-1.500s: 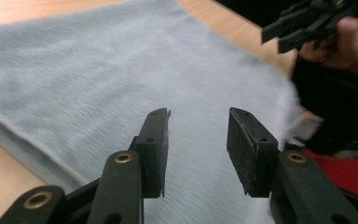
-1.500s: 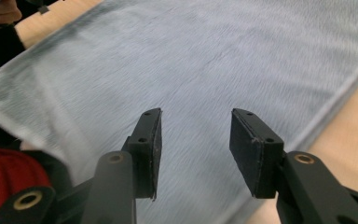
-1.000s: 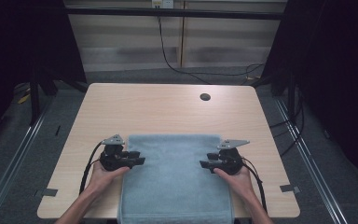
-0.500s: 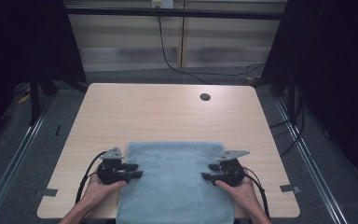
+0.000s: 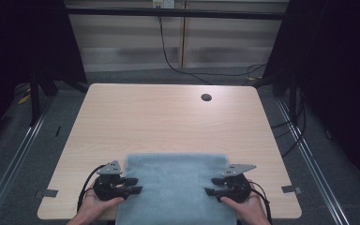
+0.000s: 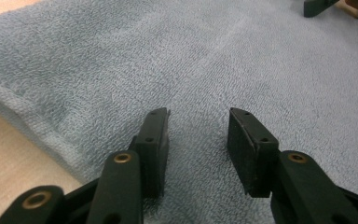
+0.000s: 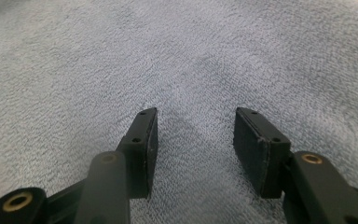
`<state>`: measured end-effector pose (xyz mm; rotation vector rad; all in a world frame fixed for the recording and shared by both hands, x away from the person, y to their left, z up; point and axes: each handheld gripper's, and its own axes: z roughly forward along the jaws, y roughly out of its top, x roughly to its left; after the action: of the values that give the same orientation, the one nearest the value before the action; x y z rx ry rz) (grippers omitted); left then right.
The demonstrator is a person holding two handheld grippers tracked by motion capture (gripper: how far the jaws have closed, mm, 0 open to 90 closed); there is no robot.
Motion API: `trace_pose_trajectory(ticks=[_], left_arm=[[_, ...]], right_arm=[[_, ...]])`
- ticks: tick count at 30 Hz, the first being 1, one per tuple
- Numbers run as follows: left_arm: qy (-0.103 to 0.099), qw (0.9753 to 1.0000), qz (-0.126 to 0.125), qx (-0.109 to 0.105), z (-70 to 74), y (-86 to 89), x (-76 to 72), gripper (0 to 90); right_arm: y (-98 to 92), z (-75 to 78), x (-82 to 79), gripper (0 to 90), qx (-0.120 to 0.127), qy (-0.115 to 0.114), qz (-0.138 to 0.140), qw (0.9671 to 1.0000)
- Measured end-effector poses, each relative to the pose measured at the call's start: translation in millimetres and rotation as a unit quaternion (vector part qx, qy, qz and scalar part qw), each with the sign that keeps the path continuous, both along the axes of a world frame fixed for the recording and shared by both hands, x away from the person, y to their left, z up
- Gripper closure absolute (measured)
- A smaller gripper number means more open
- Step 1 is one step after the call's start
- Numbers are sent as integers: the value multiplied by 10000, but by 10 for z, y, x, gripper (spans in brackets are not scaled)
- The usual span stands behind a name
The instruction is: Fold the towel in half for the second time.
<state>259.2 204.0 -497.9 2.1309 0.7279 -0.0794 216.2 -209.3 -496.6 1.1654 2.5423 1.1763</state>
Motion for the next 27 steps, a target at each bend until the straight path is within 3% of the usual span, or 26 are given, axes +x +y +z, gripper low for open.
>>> trace_pose_trajectory(ticks=[2, 5, 10, 12, 14, 16, 18, 20, 23, 27], left_arm=[[93, 9999, -75, -79, 29, 9, 41, 555], [-2, 9998, 48, -202, 118, 43, 140, 547], [-199, 9980, 471, -377, 224, 119, 384, 524], [-250, 9976, 549, -329, 256, 127, 501, 515], [-370, 9967, 646, -320, 280, 130, 608, 505], [-375, 9958, 785, -298, 274, 140, 729, 496], [-252, 9960, 828, -230, 249, 154, 851, 480], [-268, 9940, 1023, -288, 202, 193, 934, 474], [-136, 9925, 1190, -233, 117, 225, 1008, 423], [-153, 9921, 1224, -231, 68, 265, 1037, 378]], right_arm=[[-1, 21, 12, 495, 13, 56, 7, 10000], [-27, 124, 69, 478, 298, -14, -86, 9995], [-106, 244, 281, 469, 251, -326, -318, 9986], [-155, 259, 379, 467, 297, -372, -386, 9981], [-198, 267, 458, 466, 177, -475, -485, 9975], [-242, 273, 538, 465, 89, -485, -551, 9973], [-291, 283, 618, 461, 79, -510, -610, 9968], [-348, 276, 694, 453, 98, -507, -717, 9961], [-428, 253, 807, 447, 56, -580, -886, 9944], [-484, 198, 927, 428, 190, -537, -945, 9939]])
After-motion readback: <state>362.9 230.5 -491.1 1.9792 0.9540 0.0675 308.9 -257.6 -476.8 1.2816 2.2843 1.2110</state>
